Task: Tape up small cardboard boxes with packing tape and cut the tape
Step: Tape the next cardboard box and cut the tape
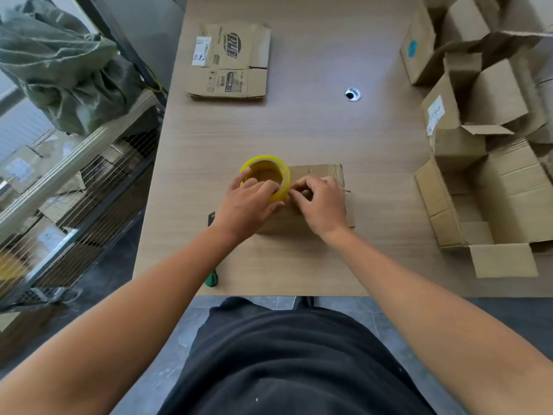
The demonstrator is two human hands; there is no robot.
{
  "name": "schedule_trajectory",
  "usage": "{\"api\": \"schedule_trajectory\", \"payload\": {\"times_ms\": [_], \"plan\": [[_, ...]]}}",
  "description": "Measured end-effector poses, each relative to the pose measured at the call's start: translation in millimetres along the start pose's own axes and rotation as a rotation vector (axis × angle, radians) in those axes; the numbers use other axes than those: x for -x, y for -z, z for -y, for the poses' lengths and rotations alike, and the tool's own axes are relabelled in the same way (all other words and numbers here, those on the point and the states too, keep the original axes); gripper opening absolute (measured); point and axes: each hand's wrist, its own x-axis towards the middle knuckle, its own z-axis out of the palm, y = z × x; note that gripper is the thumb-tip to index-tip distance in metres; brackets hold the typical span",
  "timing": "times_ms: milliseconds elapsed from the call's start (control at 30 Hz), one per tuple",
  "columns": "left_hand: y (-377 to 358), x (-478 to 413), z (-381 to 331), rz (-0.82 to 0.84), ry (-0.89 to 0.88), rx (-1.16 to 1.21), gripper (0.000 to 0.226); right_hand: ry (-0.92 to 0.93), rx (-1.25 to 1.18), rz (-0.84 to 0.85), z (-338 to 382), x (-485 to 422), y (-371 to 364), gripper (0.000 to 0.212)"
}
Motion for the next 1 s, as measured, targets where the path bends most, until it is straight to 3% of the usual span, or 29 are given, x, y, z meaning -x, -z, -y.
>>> {"api": "schedule_trajectory", "payload": {"times_ms": [100,200,333,500,600,733,900,967,1000], "plan": [[-3.0,0.3,-1.3,-0.046,-0.004,-0.018,0.028,0.045,0.026,0.003,1.1,-2.2,3.3,0.008],[-3.4,-3.7,-0.8,-0.073,0.003,-0.059,0.036,0.102,-0.133,0.078,-4.9,-2.8,16.1,0.010],[-3.2,-21.1,-3.7,-0.065,-0.011,-0.071,0.044,-0.152,-0.468,0.112,-29.8,-12.2,47.3,0.020],[-10.6,-33.3,-9.9,-0.050,-0.069,-0.121,0.044,-0.367,-0.448,0.074,-61.2,-25.7,62.8,0.023],[-16.0,-33.6,-8.8,-0.066,-0.077,-0.139,0.043,-0.517,-0.628,0.105,-83.2,-20.1,58.5,0.023],[-19.7,-31.4,-9.3,-0.073,-0.087,-0.167,0.043,-0.581,-0.733,0.144,-95.2,-20.2,45.9,0.023],[-19.1,-32.2,-10.8,-0.088,-0.097,-0.168,0.040,-0.581,-0.699,0.248,-97.0,-21.7,33.3,0.032],[-19.5,-33.5,-9.8,-0.082,-0.102,-0.177,0.040,-0.514,-0.479,0.172,-98.3,-24.4,36.3,0.031],[-19.7,-33.7,-9.1,-0.076,-0.111,-0.176,0.040,-0.393,-0.340,0.049,-97.1,-26.2,38.2,0.030]]}}
